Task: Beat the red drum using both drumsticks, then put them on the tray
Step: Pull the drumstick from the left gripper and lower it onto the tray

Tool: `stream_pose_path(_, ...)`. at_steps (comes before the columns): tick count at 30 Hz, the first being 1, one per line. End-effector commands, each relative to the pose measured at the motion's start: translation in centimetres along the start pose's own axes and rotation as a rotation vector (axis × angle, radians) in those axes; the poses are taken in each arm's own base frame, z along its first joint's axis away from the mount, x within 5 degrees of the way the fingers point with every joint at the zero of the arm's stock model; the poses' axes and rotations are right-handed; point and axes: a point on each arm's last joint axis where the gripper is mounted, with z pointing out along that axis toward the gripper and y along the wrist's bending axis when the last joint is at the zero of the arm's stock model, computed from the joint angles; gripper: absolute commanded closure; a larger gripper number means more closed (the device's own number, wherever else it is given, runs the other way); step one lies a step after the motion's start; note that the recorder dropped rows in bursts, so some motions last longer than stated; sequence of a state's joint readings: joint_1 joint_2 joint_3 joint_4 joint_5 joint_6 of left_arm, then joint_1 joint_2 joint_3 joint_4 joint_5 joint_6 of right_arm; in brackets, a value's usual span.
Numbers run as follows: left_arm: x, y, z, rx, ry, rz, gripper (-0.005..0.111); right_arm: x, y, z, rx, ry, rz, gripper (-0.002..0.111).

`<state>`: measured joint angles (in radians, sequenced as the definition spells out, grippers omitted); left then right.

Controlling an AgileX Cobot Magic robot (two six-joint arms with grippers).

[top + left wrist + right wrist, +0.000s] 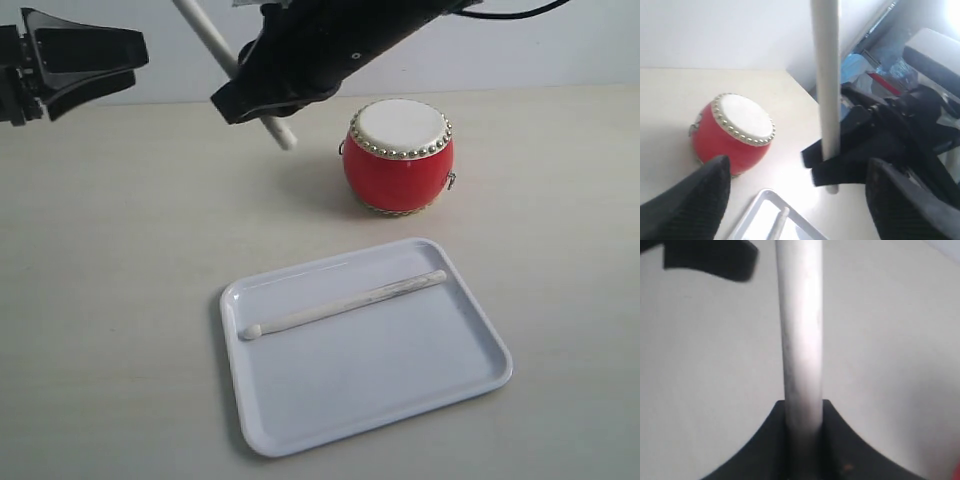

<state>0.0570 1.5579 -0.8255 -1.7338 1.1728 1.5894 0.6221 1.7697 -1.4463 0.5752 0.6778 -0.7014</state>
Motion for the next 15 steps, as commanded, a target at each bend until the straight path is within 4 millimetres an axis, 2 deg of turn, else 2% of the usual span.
stream_pose_path(1,-0.8,1.4,-2.3,-0.072,-0.055,-0.045,0.034,0.6,-1.3,-2.2,0.185,0.118,-0.07,0.108)
stream_pose_path(5,-1.1,2.1,-3.4,-0.108,-0.076,-0.058,0.034,2.7,-2.0,-3.0,0.224,0.388,-0.225,0.108)
stream_pose_path(10,-1.1,2.1,-3.4,-0.109,-0.077,-0.058,0.036,5.6,-2.1,-3.0,0.113,0.729,-0.342,0.108)
stream_pose_path(15,-1.1,2.1,-3.4,-0.109,-0.072,-0.056,0.038,6.8,-1.9,-2.0,0.023,0.786,-0.476,0.108)
